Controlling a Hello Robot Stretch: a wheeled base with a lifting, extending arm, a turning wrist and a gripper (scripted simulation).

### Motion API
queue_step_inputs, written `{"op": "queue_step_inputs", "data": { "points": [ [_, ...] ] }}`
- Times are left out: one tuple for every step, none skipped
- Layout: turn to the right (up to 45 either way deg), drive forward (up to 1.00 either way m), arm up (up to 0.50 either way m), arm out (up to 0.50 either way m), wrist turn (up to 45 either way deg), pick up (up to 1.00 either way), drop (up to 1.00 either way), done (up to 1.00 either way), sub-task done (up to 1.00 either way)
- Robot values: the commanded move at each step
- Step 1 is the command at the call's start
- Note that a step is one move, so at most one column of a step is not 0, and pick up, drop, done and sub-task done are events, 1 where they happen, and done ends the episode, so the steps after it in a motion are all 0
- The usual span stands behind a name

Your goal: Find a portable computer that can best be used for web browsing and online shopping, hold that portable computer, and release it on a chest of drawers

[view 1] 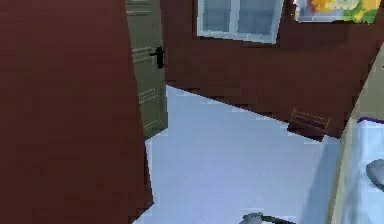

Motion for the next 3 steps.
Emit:
{"op": "queue_step_inputs", "data": {
  "points": [
    [0.0, 0.75, 0.0, 0.0, 0.0, 0.0, 0.0, 0.0, 0.0],
    [27.0, 0.0, 0.0, 0.0, 0.0, 0.0, 0.0, 0.0, 0.0],
    [0.0, 0.3, 0.0, 0.0, 0.0, 0.0, 0.0, 0.0, 0.0]
  ]
}}
